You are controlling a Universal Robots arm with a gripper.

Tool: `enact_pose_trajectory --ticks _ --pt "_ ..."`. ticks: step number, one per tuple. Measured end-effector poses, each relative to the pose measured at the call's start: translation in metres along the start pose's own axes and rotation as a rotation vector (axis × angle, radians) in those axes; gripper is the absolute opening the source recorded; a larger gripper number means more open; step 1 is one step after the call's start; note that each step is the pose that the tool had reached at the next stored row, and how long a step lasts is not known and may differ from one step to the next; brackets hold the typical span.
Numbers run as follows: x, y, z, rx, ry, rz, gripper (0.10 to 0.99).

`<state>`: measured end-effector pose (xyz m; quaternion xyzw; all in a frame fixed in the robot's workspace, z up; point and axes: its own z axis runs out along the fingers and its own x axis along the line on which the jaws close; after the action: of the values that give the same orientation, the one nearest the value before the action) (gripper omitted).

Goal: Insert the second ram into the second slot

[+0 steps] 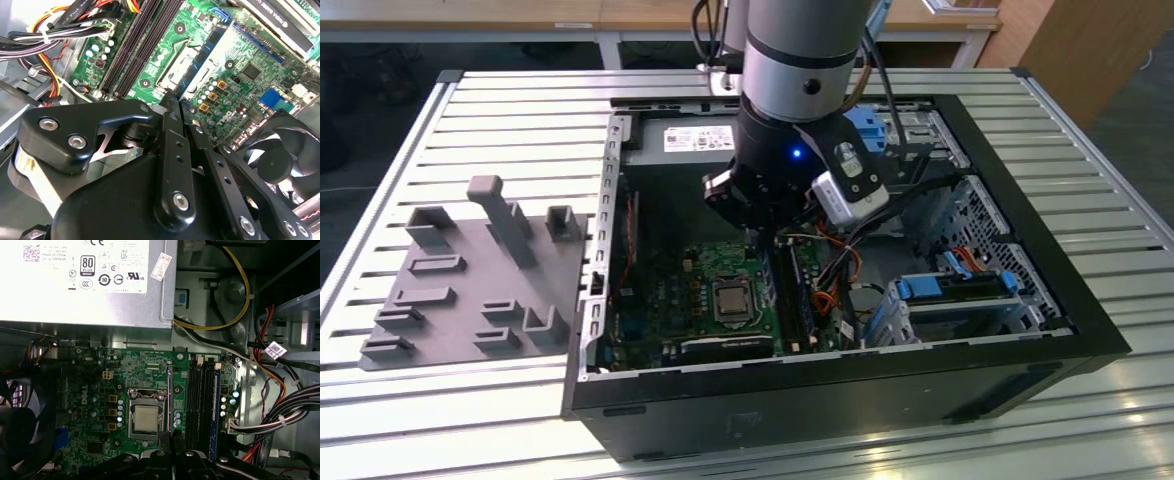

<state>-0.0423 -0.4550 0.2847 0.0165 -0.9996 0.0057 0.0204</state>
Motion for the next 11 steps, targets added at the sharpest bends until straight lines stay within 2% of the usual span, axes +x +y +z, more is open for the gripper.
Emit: enact_pose_trajectory --ticks 11 --pt "-0.0005 0.0000 0.0036 0.000 0.0000 0.001 0.137"
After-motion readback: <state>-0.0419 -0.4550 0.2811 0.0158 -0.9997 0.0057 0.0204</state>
